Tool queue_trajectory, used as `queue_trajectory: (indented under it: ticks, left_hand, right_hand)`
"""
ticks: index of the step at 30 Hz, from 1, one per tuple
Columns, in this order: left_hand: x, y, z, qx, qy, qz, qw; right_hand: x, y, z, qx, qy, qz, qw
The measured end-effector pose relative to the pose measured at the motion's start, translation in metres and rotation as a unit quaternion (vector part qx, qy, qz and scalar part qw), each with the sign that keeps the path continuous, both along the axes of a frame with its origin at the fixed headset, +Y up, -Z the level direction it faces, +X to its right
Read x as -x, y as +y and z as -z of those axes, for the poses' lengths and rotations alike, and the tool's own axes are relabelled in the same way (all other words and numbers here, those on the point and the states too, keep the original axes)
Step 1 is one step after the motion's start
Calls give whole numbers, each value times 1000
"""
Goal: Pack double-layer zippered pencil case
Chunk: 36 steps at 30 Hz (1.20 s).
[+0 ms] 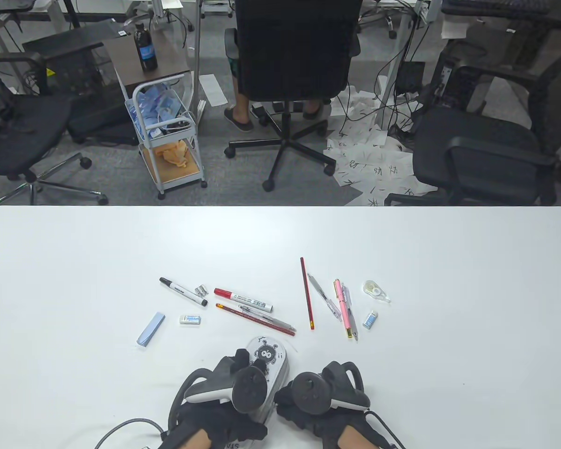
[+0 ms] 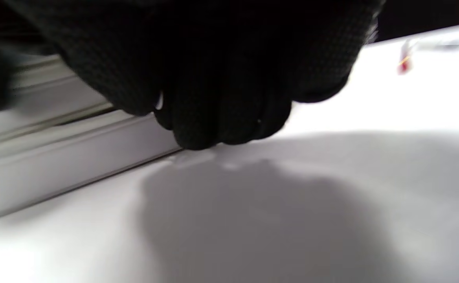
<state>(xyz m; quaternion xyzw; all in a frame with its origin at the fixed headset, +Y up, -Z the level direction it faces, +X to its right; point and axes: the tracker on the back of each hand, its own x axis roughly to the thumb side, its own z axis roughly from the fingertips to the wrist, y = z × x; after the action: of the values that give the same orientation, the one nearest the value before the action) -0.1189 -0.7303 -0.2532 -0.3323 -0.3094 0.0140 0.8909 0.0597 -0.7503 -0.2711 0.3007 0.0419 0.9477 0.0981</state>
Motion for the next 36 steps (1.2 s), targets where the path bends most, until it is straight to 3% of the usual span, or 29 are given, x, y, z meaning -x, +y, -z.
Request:
queue_trajectory:
  ticks: [2, 4, 7, 10, 13, 17, 19, 20, 22, 29, 32, 36]
  left_hand:
    - [6, 0, -1, -18, -2, 41, 999]
    - [16, 0, 1, -29, 8, 69, 997]
    - [32, 2, 3, -29, 26, 78, 996]
    - [40, 5, 3, -43, 6, 112, 993]
    - [42, 5, 2, -54, -35, 66, 996]
    - [37, 3, 2, -72, -72, 8, 995]
    - [27, 2, 2, -74, -98, -24, 992]
    - [22, 1, 2, -75, -105, -30, 991]
    - [17, 3, 4, -83, -110, 1, 990]
    - [37, 7, 15, -43, -79, -75, 993]
    - [42, 14, 25, -11, -65, -105, 992]
    - [47, 26, 47, 34, -36, -133, 990]
  right_hand:
    - [-14, 3, 6, -50, -38, -38, 997]
    - [-28, 3, 10, -62, -67, -54, 994]
    - [-37, 1, 14, -22, -83, -15, 996]
    - [-31, 3, 13, -35, -69, -37, 996]
    - [-27, 4, 15, -47, -70, -49, 995]
    - [-26, 1, 23, -17, -60, -44, 997]
    - [-22, -2, 27, 26, -43, -22, 999]
    - [-20, -3, 27, 41, -36, -13, 998]
    - [-21, -2, 29, 13, -46, -36, 998]
    - [-33, 4, 19, 44, -65, -16, 997]
    - [-38, 17, 13, -27, -101, -27, 994]
    - [-46, 22, 10, -45, -168, -22, 985]
